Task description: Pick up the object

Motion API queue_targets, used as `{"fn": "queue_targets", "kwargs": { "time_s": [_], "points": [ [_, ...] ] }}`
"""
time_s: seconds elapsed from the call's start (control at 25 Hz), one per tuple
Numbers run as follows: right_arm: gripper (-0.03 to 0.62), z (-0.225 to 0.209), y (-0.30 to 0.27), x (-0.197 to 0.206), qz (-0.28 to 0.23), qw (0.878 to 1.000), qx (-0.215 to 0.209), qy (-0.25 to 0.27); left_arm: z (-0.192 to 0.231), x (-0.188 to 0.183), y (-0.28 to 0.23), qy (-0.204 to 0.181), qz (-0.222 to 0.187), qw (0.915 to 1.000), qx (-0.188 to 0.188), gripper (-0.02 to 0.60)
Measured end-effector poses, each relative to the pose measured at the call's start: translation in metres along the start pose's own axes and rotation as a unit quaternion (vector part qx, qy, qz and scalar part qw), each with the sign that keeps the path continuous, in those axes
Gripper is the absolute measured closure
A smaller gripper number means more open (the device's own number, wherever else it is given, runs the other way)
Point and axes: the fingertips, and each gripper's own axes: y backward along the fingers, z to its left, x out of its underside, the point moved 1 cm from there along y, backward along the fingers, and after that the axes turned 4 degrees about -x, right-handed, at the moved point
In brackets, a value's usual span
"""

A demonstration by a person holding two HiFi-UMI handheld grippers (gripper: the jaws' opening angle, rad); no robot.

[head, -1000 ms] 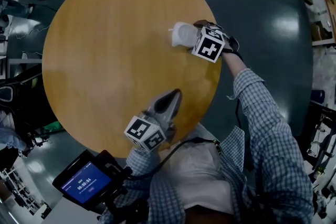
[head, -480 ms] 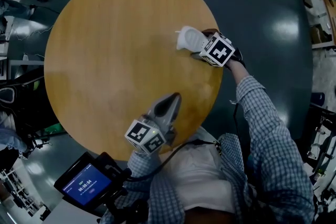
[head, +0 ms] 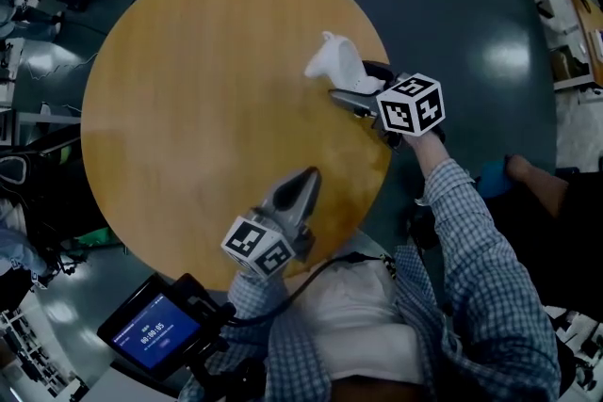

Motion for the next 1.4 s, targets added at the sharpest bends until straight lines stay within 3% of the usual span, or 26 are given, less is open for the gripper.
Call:
{"fn": "queue_targets", "kwargs": {
  "time_s": [0.16,0.36,0.56,0.64,0.92,1.4],
  "points": [
    [0.161,0.022,0.027,-0.032,-0.126,0.988,-0.025,-0.085,-0.004,-0.003,0.001,-0.010,0.004,0.9999,-0.003,0.583],
    [0.160,0.042,0.070,-0.057,-0.277,0.944,-0.058,-0.167,-0.008,-0.003,0.004,-0.014,0.005,0.9999,-0.002,0.583],
    [0.160,0.052,0.097,-0.055,-0.351,0.908,-0.079,-0.216,-0.011,-0.005,0.004,-0.025,0.005,0.9997,-0.005,0.583],
    [0.160,0.053,0.102,-0.052,-0.365,0.899,-0.080,-0.227,-0.011,-0.004,0.004,-0.026,0.005,0.9996,-0.004,0.583],
    [0.160,0.056,0.106,-0.047,-0.374,0.894,-0.080,-0.236,-0.016,-0.003,0.002,-0.035,0.012,0.9993,0.000,0.583],
    [0.161,0.057,0.104,-0.042,-0.359,0.900,-0.083,-0.235,-0.017,0.001,0.001,-0.042,0.012,0.9990,0.007,0.583]
  ]
}}
